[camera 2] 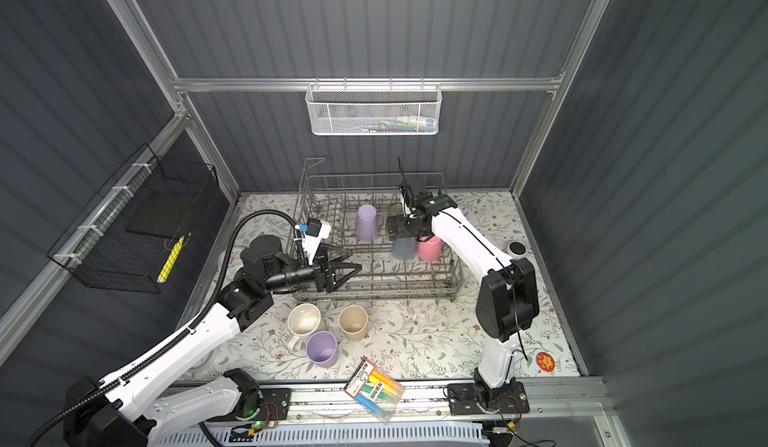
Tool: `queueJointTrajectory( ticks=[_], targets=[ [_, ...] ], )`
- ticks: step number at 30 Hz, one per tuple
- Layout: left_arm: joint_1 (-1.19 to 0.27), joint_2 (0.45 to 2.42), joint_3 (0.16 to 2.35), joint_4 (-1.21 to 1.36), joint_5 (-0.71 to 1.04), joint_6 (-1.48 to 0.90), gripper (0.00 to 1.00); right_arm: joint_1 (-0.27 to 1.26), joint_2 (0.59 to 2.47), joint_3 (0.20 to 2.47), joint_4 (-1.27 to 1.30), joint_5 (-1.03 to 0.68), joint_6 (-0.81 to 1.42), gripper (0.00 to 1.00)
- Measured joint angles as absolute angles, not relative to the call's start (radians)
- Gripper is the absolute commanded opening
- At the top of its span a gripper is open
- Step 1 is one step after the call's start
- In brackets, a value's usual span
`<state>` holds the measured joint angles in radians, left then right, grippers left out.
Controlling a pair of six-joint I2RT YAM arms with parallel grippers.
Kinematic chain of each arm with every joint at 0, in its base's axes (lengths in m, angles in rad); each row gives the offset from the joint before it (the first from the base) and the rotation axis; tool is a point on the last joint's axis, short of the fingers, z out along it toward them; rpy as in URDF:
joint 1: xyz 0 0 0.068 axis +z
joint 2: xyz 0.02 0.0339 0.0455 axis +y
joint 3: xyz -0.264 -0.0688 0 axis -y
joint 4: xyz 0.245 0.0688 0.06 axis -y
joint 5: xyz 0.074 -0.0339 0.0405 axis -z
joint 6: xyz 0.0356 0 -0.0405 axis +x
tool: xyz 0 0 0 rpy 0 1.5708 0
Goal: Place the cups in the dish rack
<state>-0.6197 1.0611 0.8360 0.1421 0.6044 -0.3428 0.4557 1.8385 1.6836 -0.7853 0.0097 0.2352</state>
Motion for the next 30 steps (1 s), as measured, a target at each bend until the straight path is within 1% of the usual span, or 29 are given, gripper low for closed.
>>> queueJointTrajectory(
  ticks=[3,9,14,22,30],
  targets=[
    [-0.620,1.063,0.836,0.142,0.604,-0.343,0.79,0.460,1.859,1.696,-0.785,0.011,0.236,0.92],
    [-0.620,1.063,0.836,0.142,0.604,-0.343,0.79,0.470,1.873,1.697,-0.785,0.023,0.242,0.72],
    [-0.620,1.063,0.836,0.142,0.604,-0.343,0.79,0.475,1.869,1.697,-0.785,0.041,0.247,0.59],
    [-0.620,1.063,0.836,0.143,0.604,-0.343,0.79,0.478,1.848,1.697,-0.801,0.068,0.248,0.50],
    [-0.620,1.063,0.836,0.142,0.604,-0.343,0.79,0.486,1.776,1.736,-0.849,0.089,0.247,0.48]
  ],
)
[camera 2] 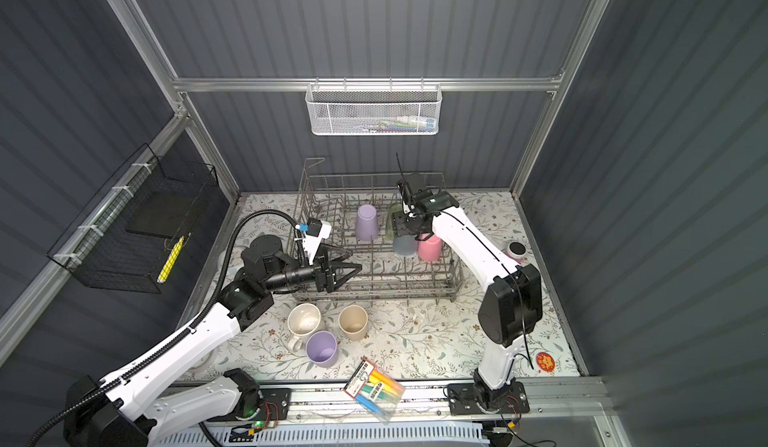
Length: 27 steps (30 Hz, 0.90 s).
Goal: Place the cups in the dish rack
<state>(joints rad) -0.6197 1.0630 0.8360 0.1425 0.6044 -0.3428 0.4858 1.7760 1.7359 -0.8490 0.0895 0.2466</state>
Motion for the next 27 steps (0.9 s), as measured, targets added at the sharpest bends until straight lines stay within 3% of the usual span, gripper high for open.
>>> queueJointTrajectory(
  ticks=[27],
  targets=[
    [-0.620,1.063,0.836,0.151,0.605,-0.343,0.79,0.563,1.691,1.817,-0.907,0.079,0.246,0.47]
  ],
)
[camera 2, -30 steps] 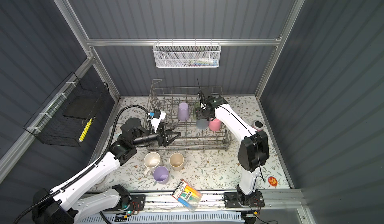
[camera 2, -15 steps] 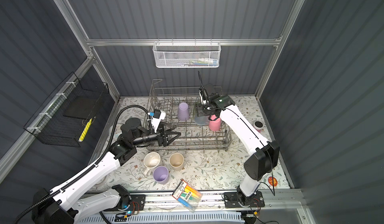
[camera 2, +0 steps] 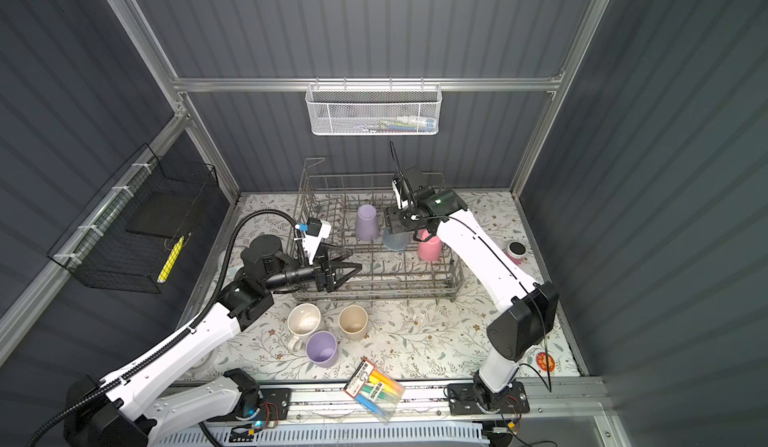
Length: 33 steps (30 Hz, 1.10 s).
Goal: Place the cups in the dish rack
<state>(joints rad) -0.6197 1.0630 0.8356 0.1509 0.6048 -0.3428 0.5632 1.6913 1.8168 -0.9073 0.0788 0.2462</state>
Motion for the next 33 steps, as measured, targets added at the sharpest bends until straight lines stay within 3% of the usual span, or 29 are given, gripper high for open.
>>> queueJointTrajectory(
  ticks=[33],
  targets=[
    [-0.620,1.063,0.836,0.149,0.601,-0.331,0.79,0.570,1.854,1.906,-0.905,0.070,0.243,0.47]
  ],
)
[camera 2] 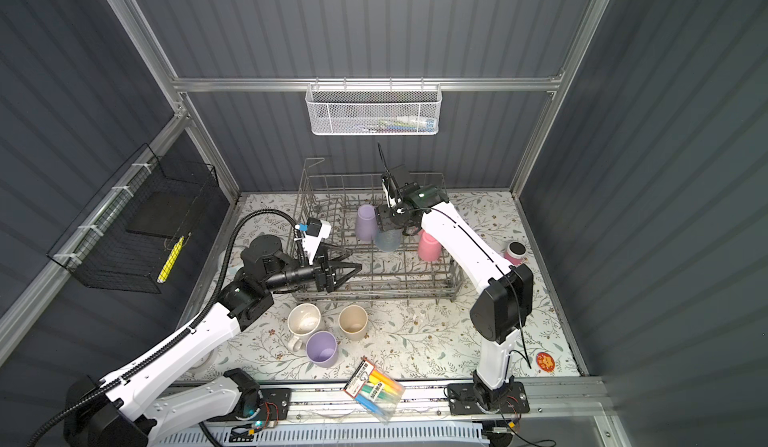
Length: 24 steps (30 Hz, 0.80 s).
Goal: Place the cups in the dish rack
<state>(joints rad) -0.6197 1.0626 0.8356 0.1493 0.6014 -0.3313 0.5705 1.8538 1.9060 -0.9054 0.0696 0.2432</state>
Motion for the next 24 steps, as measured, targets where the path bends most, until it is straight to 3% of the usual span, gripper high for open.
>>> queueJointTrajectory(
  ticks=[24],
  targets=[
    [-0.620,1.053,0.829,0.150,0.600,-0.317,0.78,0.569,1.930,1.919,-0.883,0.112,0.239,0.48]
  ],
)
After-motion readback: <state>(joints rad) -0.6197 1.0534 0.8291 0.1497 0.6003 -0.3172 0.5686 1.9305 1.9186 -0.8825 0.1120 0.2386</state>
